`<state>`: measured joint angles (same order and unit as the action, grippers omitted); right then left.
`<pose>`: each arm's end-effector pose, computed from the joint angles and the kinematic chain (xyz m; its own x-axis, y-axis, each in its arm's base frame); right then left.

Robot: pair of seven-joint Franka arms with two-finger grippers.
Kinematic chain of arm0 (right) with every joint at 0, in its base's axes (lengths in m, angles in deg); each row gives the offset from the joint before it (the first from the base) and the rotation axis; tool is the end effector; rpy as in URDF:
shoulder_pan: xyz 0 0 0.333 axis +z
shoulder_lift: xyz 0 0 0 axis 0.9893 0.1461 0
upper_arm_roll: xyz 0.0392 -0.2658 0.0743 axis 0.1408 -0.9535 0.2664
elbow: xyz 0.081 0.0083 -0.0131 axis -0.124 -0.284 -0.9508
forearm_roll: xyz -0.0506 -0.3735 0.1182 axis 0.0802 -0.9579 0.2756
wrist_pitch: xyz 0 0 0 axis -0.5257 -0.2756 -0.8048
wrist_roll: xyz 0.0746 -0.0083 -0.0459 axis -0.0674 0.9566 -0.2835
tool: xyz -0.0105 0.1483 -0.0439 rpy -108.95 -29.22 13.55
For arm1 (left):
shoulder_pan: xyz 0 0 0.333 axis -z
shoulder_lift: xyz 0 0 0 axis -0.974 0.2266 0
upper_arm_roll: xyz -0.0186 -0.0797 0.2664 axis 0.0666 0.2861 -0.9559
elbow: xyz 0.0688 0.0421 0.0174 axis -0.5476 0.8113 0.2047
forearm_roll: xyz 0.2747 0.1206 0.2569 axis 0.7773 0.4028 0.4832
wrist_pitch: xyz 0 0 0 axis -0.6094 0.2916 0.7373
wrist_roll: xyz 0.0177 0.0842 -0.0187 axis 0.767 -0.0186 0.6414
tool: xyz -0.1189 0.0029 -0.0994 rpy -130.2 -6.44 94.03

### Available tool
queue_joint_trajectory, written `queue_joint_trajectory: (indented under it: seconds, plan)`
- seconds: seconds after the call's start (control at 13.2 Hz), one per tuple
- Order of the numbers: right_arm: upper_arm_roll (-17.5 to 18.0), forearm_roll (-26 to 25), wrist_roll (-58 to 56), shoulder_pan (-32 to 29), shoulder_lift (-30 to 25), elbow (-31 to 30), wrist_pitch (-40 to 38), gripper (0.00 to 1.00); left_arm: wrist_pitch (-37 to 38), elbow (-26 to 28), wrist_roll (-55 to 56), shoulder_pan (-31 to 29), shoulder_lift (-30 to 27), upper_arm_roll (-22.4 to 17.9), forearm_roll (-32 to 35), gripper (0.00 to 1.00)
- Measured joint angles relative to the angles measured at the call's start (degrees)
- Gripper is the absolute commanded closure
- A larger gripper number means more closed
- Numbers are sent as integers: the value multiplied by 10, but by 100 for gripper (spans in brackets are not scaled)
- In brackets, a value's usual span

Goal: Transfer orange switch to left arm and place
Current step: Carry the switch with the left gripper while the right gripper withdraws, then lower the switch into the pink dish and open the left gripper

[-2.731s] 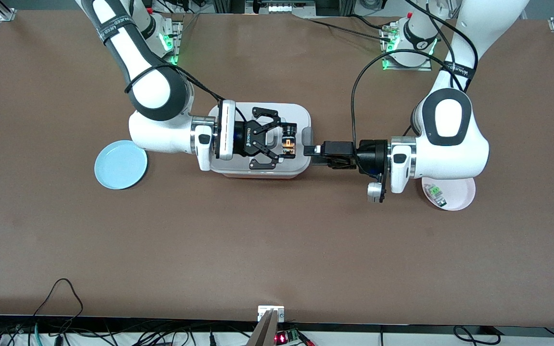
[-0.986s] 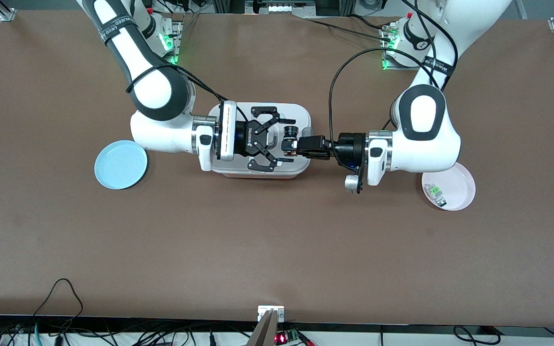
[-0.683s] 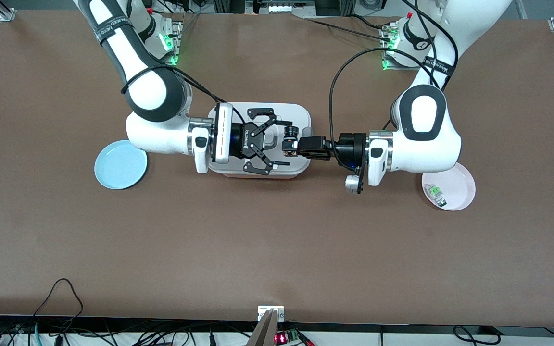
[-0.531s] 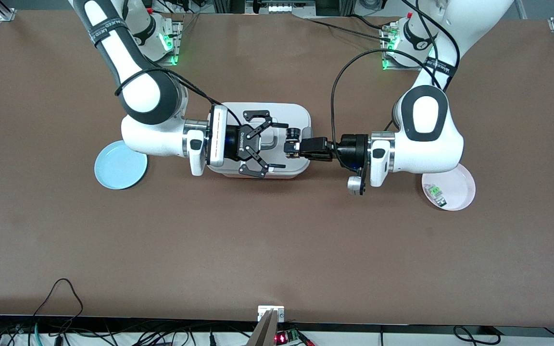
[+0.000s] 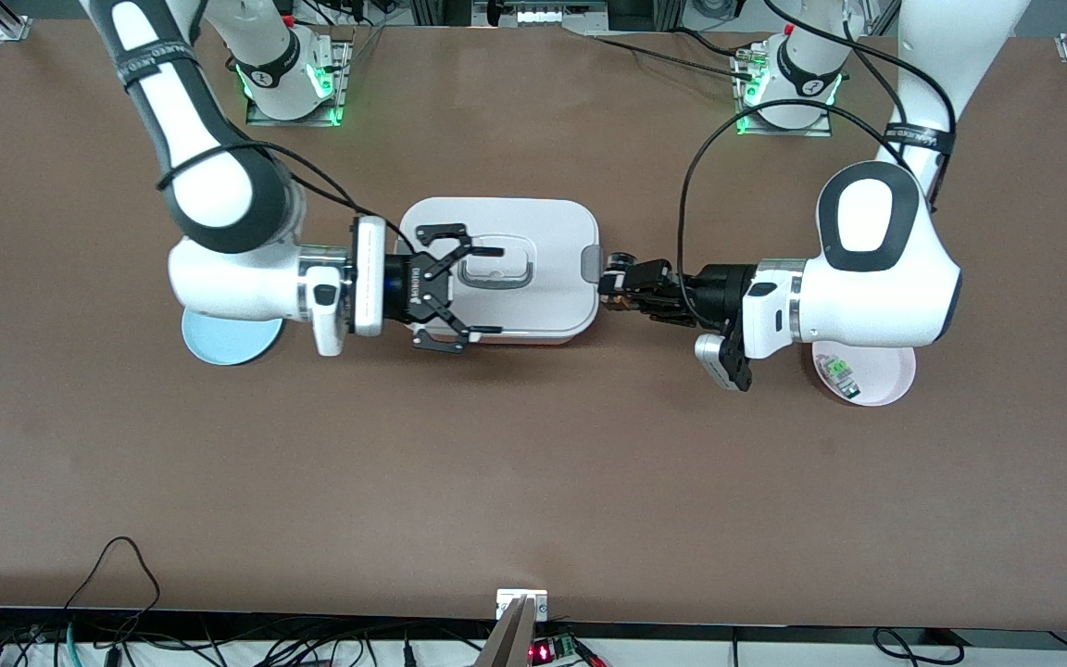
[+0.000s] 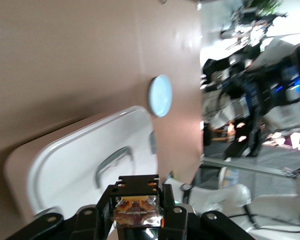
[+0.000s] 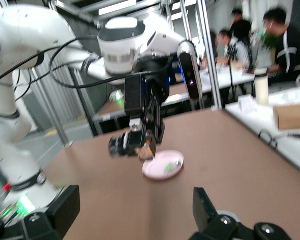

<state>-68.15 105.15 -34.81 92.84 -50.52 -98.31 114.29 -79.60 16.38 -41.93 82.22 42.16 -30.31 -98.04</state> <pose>0.5955 0.3547 0.3698 0.2606 0.2646 0.9285 0.9627 0.0016 -0.2707 0.6011 -0.2984 0.3653 0.9607 -0.2772 -0.0116 -0.1408 -0.5230 0.8406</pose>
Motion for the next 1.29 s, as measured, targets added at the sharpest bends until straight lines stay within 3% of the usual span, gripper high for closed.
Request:
queue_joint_trajectory:
  seconds: [0.53,0.91,1.14,1.29]
  plan:
    - [-2,-184,249,-90,-52,-1,-113,0,55,0,-197,-42,1,-2,313,100]
    - [-2,-306,432,-102,-86,-1,-122,0,55,0,-306,-55,1,-2,536,100]
    - [1,-444,562,-102,-120,7,-122,0,55,0,-360,-64,1,-3,641,100]
    - [7,-524,649,-102,-134,8,-122,0,51,2,-398,-71,1,-3,676,100]
